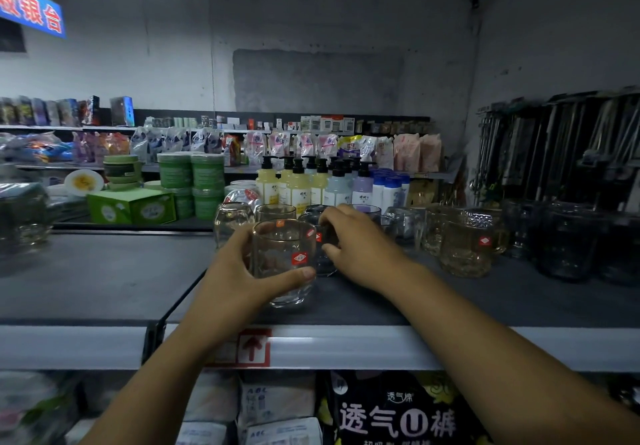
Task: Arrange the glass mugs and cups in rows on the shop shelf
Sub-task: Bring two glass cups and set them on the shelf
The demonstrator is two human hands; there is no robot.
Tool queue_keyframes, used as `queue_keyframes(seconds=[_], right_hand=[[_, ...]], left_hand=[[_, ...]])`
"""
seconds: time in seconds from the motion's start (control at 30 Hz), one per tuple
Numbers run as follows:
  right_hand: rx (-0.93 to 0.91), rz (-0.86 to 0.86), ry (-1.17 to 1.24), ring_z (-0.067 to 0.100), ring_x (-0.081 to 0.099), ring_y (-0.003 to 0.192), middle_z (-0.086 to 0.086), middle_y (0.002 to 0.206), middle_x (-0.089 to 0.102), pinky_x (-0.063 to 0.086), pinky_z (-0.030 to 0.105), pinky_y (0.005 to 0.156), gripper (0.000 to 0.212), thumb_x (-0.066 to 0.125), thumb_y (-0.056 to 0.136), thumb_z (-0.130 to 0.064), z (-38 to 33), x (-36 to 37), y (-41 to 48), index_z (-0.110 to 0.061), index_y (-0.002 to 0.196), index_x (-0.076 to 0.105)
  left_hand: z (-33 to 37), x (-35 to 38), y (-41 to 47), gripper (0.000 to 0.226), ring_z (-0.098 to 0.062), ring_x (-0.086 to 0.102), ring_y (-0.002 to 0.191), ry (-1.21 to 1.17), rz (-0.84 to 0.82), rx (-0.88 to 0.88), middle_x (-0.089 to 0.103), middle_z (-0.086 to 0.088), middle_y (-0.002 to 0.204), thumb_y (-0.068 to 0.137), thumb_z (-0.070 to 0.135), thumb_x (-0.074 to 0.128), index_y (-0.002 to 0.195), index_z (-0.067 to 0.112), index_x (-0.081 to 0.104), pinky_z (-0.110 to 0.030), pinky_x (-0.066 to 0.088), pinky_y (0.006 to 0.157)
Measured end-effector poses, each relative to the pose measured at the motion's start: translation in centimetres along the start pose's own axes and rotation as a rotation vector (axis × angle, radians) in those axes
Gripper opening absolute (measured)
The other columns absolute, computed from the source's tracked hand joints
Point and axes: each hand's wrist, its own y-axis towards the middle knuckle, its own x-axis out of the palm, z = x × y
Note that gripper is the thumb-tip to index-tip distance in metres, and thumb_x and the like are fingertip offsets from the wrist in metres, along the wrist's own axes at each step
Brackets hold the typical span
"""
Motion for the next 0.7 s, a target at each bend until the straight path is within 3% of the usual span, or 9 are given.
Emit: queue_keyframes(seconds=[0.13,0.2,0.27,0.33,0.4,0.47,0.6,0.7], right_hand=[[-0.016,0.161,0.120,0.015,0.054,0.100,-0.001,0.114,0.056,0.046,0.030,0.086,0.016,0.054,0.102,-0.016,-0.2,-1.8,-1.6,-0.015,0.116,0.060],[0.017,0.191,0.364,0.012,0.062,0.094,-0.005,0.109,0.064,0.052,0.030,0.083,0.017,0.056,0.101,-0.030,-0.3,-3.2,-3.2,-0.020,0.113,0.063],[0.079,0.072,0.600,0.009,0.069,0.097,-0.009,0.115,0.066,0.059,0.035,0.084,0.045,0.062,0.090,-0.056,0.1,-4.4,-5.0,-0.027,0.123,0.061],[0.141,-0.052,0.659,0.009,0.070,0.102,-0.014,0.127,0.062,0.060,0.041,0.087,0.077,0.066,0.072,-0.075,1.0,-5.1,-6.7,-0.035,0.137,0.051],[0.178,-0.063,0.659,0.006,0.071,0.098,-0.018,0.127,0.062,0.061,0.041,0.087,0.087,0.073,0.066,-0.075,2.0,-5.8,-7.8,-0.037,0.140,0.048],[0.229,0.018,0.663,0.004,0.070,0.091,-0.017,0.122,0.066,0.061,0.041,0.087,0.084,0.080,0.065,-0.069,3.2,-6.4,-8.7,-0.035,0.136,0.052],[0.332,0.101,0.657,0.008,0.067,0.106,-0.014,0.116,0.069,0.059,0.046,0.093,0.080,0.082,0.062,-0.068,6.2,-7.3,-10.2,-0.032,0.130,0.058],[0.391,0.114,0.590,0.007,0.063,0.110,-0.013,0.118,0.065,0.057,0.038,0.092,0.071,0.082,0.071,-0.060,7.8,-7.3,-10.9,-0.029,0.129,0.058]], left_hand=[[0.9,0.6,-0.2,0.074,-0.001,0.073,0.088,0.006,0.010,0.015,0.074,0.023,0.101,0.059,0.037,0.092,0.125,0.034,0.058,-0.017,0.058,0.073],[1.4,1.1,-0.1,0.075,-0.002,0.074,0.090,-0.008,0.004,0.018,0.075,0.017,0.103,0.059,0.036,0.093,0.127,0.032,0.059,-0.018,0.058,0.075],[2.3,2.2,0.0,0.074,-0.006,0.074,0.095,-0.017,-0.048,0.031,0.075,0.012,0.109,0.062,0.034,0.094,0.127,0.031,0.059,-0.026,0.058,0.084],[3.4,4.0,0.0,0.064,-0.001,0.072,0.094,-0.020,-0.102,0.082,0.075,0.016,0.107,0.066,0.023,0.093,0.122,0.030,0.062,-0.018,0.056,0.083],[4.6,6.1,0.1,0.057,0.008,0.070,0.090,-0.010,-0.126,0.149,0.074,0.025,0.100,0.068,0.012,0.091,0.114,0.032,0.064,-0.005,0.049,0.075],[5.0,8.2,0.5,0.057,0.008,0.069,0.088,-0.008,-0.164,0.174,0.074,0.026,0.097,0.066,0.009,0.091,0.110,0.035,0.064,-0.003,0.048,0.073],[4.7,11.4,1.2,0.070,0.004,0.069,0.097,0.019,-0.220,0.139,0.073,0.021,0.108,0.061,0.040,0.092,0.123,0.039,0.059,-0.013,0.053,0.080],[4.3,12.3,1.3,0.090,0.008,0.066,0.101,0.162,-0.304,0.149,0.068,0.022,0.117,0.061,0.057,0.088,0.139,0.034,0.050,-0.017,0.055,0.088]])
